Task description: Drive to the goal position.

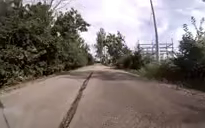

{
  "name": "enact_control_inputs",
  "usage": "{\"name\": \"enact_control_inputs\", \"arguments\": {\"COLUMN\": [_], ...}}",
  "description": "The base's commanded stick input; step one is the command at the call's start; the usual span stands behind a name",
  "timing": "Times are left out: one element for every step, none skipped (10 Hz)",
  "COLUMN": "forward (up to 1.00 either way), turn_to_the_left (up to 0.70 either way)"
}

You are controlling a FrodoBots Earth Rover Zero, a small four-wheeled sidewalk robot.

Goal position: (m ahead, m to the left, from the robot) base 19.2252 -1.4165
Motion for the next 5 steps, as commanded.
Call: {"name": "enact_control_inputs", "arguments": {"forward": [0.7, 0.7, 0.7, 0.7, 0.7], "turn_to_the_left": [0.0, 0.0, 0.0, 0.0, 0.0]}}
